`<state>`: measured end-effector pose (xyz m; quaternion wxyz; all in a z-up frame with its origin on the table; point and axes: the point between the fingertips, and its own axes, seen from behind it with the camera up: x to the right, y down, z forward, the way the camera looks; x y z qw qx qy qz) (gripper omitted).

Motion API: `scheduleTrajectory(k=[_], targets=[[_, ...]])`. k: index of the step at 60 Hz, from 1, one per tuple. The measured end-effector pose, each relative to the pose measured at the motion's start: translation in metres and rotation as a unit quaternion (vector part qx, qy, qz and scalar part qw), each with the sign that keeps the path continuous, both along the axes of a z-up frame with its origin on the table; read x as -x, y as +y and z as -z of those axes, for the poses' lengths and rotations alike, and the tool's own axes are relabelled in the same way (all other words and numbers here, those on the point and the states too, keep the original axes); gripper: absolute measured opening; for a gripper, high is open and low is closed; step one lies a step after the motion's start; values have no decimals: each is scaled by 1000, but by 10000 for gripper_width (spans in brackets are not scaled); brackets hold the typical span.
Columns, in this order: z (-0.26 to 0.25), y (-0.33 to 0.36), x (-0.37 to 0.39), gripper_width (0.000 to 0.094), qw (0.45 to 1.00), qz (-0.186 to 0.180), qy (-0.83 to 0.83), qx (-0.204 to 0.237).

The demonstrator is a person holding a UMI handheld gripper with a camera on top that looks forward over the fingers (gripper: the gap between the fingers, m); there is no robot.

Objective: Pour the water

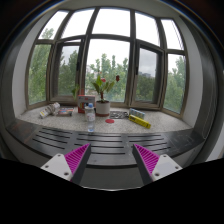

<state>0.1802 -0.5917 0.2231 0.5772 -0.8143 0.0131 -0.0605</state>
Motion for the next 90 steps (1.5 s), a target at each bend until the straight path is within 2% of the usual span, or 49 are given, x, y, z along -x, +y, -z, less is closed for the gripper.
scheduleTrajectory(k=[17, 29, 44, 62, 70, 75, 78, 80, 88, 90], targets=[[25, 28, -1, 857, 1000, 0, 1, 23], [55, 82, 28, 857, 999, -21, -8, 33], [84, 228, 94, 854, 999, -44, -1, 2], [112, 421, 117, 838, 999, -20, -3, -35], [128, 474, 112, 754, 999, -9, -5, -35], [135, 497, 109, 642, 999, -9, -6, -36], [136, 505, 109, 515, 999, -6, -5, -38], [133, 506, 110, 498, 999, -6, 3, -45], [132, 506, 102, 338, 998, 6, 18, -57], [132, 505, 99, 332, 998, 7, 14, -59]])
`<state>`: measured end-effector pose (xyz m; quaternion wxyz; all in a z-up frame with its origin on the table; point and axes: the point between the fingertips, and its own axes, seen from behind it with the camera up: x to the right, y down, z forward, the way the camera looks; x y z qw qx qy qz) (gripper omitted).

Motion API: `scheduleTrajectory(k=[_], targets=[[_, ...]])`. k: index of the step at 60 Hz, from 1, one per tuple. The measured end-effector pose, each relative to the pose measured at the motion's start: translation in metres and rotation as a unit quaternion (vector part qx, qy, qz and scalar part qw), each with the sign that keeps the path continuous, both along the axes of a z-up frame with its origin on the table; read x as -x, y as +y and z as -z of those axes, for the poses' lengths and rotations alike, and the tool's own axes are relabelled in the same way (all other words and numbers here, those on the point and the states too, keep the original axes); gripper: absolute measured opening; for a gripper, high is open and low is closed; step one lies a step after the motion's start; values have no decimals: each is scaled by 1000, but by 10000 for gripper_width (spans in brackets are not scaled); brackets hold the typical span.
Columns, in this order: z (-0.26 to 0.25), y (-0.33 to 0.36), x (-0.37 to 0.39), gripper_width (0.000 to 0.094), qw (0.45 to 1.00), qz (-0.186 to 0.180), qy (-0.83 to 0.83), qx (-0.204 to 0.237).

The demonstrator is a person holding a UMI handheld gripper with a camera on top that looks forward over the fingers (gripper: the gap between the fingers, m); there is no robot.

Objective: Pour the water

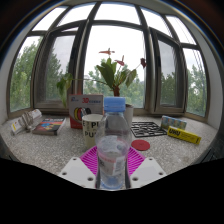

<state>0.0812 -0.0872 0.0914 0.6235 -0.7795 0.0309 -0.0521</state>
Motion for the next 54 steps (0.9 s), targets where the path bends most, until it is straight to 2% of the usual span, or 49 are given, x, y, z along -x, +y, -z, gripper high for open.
scheduleTrajectory(k=[2, 7, 14, 22, 27, 34, 41, 47, 54], targets=[[1, -1, -4, 296, 1000, 1, -10, 1], [-7, -4, -24, 295, 999, 20, -39, 1], [-28, -6, -81, 296, 992, 74, -98, 4], [-84, 6, -154, 295, 959, 146, -244, -4], [-131, 25, -179, 296, 918, 165, -361, -20], [-196, 63, -179, 294, 830, 159, -533, -43], [-238, 104, -148, 293, 715, 133, -684, -54], [-245, 136, -111, 300, 617, 100, -778, -60], [-225, 164, -68, 302, 522, 45, -849, -66]])
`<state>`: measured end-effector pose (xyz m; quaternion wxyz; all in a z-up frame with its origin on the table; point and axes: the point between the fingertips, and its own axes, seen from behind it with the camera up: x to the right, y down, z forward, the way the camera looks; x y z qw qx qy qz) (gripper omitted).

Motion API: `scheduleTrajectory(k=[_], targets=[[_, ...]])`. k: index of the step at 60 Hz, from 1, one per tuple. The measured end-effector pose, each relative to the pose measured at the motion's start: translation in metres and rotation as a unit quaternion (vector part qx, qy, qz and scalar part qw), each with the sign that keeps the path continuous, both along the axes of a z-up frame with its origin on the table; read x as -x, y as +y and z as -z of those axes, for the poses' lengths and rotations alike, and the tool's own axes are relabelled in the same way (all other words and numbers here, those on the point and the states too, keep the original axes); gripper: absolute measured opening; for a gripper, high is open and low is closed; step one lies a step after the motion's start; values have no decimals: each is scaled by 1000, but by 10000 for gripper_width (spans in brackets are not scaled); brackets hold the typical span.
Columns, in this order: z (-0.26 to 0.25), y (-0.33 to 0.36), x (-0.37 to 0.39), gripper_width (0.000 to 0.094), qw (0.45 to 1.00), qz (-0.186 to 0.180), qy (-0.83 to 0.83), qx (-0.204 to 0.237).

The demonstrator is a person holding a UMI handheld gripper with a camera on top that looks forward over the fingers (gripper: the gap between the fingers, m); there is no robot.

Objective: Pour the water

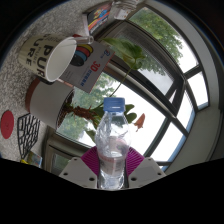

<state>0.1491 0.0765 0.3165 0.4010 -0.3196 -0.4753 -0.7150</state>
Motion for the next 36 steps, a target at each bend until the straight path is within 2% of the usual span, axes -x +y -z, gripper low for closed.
scheduleTrajectory(k=[9, 18, 28, 36], targets=[[42, 24, 42, 300, 990, -35, -131, 45], [62, 37, 40, 302, 987, -22, -142, 67], [42, 32, 48, 302, 991, -50, -118, 49], [-14, 17, 45, 302, 995, -92, 31, 11]])
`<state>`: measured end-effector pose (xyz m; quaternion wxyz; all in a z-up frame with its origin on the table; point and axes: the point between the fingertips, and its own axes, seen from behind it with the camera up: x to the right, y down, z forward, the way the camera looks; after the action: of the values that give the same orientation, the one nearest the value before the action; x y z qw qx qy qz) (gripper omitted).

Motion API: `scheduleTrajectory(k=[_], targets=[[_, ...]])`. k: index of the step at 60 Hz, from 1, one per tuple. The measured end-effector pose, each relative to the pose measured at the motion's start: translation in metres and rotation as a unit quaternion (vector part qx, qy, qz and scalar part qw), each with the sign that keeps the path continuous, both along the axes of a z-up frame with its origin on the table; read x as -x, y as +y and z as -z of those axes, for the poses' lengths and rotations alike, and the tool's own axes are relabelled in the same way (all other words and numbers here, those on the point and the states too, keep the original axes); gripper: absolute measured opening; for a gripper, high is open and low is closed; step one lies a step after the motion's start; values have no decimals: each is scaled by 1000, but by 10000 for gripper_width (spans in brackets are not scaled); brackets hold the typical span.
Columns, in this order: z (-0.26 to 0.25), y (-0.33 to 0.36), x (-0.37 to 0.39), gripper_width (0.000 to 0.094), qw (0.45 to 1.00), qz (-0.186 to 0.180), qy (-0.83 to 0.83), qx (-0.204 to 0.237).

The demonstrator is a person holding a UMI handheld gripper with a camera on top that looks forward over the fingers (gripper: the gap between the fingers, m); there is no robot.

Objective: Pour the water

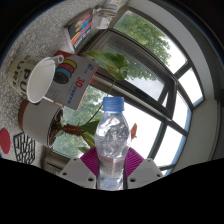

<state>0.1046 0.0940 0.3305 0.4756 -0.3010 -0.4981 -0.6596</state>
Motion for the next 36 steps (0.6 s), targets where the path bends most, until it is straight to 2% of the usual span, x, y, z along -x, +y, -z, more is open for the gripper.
scheduleTrajectory(k=[7, 15, 16, 21, 26, 31, 36], targets=[[-65, -24, -20, 302, 971, -47, 232, -22], [-86, -39, -59, 300, 846, -101, 523, -10], [-79, -47, -66, 300, 825, -101, 555, -22], [-49, -38, -90, 301, 723, -118, 680, 12], [7, -29, -106, 301, 629, -104, 769, 43], [62, -19, -136, 300, 568, -77, 816, 73], [121, -9, -142, 300, 545, -52, 832, 91]])
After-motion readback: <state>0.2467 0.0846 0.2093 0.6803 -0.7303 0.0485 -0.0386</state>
